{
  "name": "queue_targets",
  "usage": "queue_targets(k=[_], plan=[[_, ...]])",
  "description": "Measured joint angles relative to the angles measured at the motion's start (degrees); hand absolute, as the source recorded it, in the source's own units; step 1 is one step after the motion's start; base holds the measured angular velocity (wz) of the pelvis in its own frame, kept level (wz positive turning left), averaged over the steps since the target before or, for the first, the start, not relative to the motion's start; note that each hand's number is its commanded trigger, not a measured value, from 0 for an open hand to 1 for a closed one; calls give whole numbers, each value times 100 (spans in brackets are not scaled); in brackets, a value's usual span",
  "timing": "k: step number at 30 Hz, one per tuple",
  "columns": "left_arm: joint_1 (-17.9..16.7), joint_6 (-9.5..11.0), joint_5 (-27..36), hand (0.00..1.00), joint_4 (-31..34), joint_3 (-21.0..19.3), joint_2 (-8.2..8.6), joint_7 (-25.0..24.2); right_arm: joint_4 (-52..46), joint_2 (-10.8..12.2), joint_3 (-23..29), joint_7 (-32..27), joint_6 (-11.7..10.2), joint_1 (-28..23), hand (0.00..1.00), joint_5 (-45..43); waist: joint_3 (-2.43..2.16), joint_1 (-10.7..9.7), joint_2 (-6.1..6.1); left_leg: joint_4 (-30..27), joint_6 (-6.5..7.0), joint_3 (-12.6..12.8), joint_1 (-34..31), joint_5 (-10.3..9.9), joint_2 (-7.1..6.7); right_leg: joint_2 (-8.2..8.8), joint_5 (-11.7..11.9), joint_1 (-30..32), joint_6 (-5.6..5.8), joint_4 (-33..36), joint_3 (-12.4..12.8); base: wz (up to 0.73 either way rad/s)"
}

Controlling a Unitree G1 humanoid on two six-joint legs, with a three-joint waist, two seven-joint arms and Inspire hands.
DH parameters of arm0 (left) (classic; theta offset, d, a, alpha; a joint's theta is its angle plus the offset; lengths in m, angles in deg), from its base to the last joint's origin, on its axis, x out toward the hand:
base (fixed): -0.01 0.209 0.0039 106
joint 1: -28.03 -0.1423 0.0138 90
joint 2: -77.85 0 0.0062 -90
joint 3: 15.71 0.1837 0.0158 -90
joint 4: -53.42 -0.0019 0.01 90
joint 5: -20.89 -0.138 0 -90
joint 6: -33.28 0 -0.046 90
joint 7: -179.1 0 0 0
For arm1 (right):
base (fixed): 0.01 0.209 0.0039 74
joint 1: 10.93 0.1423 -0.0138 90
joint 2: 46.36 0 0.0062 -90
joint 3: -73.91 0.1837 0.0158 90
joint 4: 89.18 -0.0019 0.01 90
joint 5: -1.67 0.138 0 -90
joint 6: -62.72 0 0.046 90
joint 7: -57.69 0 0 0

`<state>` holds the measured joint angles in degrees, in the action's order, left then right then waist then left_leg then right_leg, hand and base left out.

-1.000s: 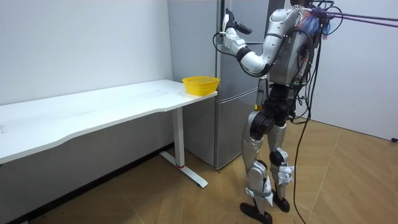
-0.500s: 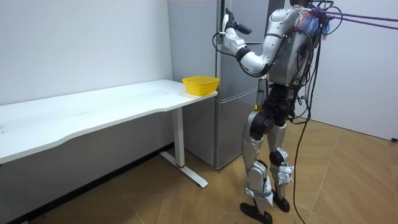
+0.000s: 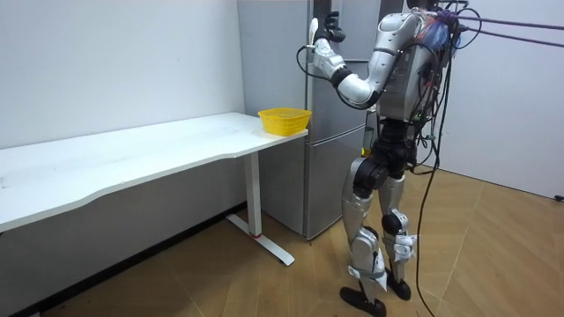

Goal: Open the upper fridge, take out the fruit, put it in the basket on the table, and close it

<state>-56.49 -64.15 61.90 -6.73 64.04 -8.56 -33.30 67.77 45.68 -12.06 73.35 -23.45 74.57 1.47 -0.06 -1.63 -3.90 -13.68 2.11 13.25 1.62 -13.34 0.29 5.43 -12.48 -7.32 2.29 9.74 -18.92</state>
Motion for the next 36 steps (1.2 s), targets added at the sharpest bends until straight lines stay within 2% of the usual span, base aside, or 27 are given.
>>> queue_targets(k=[4,8,14,20,21,23,24,25,26,27,28,33,36], plan=[[1,-72,5,100,7,328,-20,-231,-6,0,-5,-10,-8,2,0,6,0,-51,0,0,0,56,-1,0,16,-4,1,27,1,2,23,-7],[9,-77,131,100,43,443,-27,-452,2,-1,-37,-64,-3,4,0,14,-6,-111,9,2,0,69,0,0,19,-5,1,34,1,3,27,0],[107,-92,187,92,41,526,-42,-657,59,-2,-67,-94,2,7,0,78,-6,-115,27,1,0,77,3,0,20,-7,5,36,4,6,33,0],[111,-115,299,88,38,828,-100,-658,82,-9,-170,-192,4,16,0,160,-6,-165,25,-4,0,62,-2,0,23,-40,6,33,5,2,32,0],[114,-115,346,100,38,895,-128,-674,162,-11,-173,-200,-1,58,0,160,-5,-190,26,-3,0,68,-2,0,23,-39,6,33,5,3,34,0],[117,-120,348,100,38,1029,-216,-714,291,-25,-220,-227,-3,132,0,166,-5,-233,25,-3,0,79,2,0,23,-39,6,37,5,2,75,-2],[125,-124,347,90,38,1119,-244,-733,316,-39,-281,-246,-2,168,0,164,-5,-271,24,-1,0,83,7,0,24,-41,7,39,6,2,90,-6],[148,-126,347,85,32,1219,-244,-767,316,-56,-320,-242,0,202,0,162,-4,-311,22,1,0,89,7,0,24,-46,7,42,6,5,112,-5],[174,-126,347,77,21,1287,-246,-789,315,-75,-373,-238,-4,217,0,163,-3,-322,23,1,0,93,7,0,24,-48,7,42,6,6,116,-4],[225,-128,344,49,15,1431,-246,-839,313,-114,-476,-235,-1,217,0,158,-3,-343,22,0,0,101,6,0,25,-47,8,44,6,7,121,0],[288,-128,342,0,14,1585,-246,-870,313,-146,-546,-232,-1,216,0,158,-2,-352,24,0,0,105,7,0,25,-45,9,44,7,7,122,0],[438,-158,328,0,-64,1999,-239,-949,309,-179,-663,-216,-2,226,0,94,9,-491,22,-4,0,102,8,0,36,-32,14,53,2,7,127,-1],[467,-217,340,0,-64,2084,-249,-995,309,-180,-671,-217,5,263,0,-8,19,-614,37,-3,0,111,-5,0,45,-32,16,72,-1,7,147,-1]])
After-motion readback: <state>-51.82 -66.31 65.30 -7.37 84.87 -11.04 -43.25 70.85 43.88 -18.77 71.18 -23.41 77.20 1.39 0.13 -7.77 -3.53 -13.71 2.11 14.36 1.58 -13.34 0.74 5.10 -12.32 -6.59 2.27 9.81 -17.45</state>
